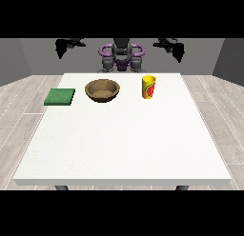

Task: Pick the cup and pour the ball into the bowl, then pick the bowl and place it on the pad

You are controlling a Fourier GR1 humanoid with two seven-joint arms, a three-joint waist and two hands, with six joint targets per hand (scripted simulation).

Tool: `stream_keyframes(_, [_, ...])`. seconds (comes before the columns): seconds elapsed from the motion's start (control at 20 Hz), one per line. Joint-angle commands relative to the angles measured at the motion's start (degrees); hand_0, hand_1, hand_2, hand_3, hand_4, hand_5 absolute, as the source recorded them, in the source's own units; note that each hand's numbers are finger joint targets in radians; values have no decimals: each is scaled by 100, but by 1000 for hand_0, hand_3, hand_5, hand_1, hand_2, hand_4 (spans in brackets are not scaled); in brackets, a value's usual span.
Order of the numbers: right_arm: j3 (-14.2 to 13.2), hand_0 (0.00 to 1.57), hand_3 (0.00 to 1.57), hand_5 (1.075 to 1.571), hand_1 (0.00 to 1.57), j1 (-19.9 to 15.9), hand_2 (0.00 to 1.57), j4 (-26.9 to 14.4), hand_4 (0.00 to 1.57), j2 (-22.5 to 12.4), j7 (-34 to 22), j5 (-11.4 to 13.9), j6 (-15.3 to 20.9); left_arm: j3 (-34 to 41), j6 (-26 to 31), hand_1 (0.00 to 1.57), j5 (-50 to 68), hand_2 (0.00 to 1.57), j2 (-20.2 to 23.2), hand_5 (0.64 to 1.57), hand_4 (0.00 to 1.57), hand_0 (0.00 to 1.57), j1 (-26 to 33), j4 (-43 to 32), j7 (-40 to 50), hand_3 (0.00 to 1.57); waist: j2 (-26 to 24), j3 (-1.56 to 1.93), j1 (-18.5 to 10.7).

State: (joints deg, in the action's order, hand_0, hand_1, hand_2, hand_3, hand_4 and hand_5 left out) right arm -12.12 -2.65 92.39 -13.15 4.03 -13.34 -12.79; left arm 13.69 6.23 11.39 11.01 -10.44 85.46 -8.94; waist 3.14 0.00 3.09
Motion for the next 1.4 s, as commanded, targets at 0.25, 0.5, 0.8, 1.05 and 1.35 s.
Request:
stream_keyframes(0.25, [62,0,0,1571,0,-224,0,-416,0,87,588,243,-133,-171,-419,0,-666,0,-499,1519,0,0,-318,-1500,-1674,0,497,-2,223])
stream_keyframes(0.5, [-45,0,0,1570,0,-448,0,-393,0,-45,967,187,-323,1,-629,0,-759,0,-670,1528,0,0,-690,-2469,-2840,0,1112,-3,491])
stream_keyframes(0.8, [-102,0,0,1570,0,-580,0,-742,0,19,1254,250,-338,80,-561,0,-886,0,-404,1518,0,0,-1173,-3589,-3545,0,1278,-3,416])
stream_keyframes(1.05, [-179,0,0,1571,0,-935,0,-832,0,-148,915,96,-398,118,-922,0,-962,0,-568,1520,0,0,-1600,-4422,-3943,0,1341,-4,415])
stream_keyframes(1.35, [-93,0,0,1571,0,-663,0,-748,0,-156,858,129,-553,190,-998,0,-939,0,-615,1526,0,0,-1686,-5223,-4421,0,1154,-5,538])
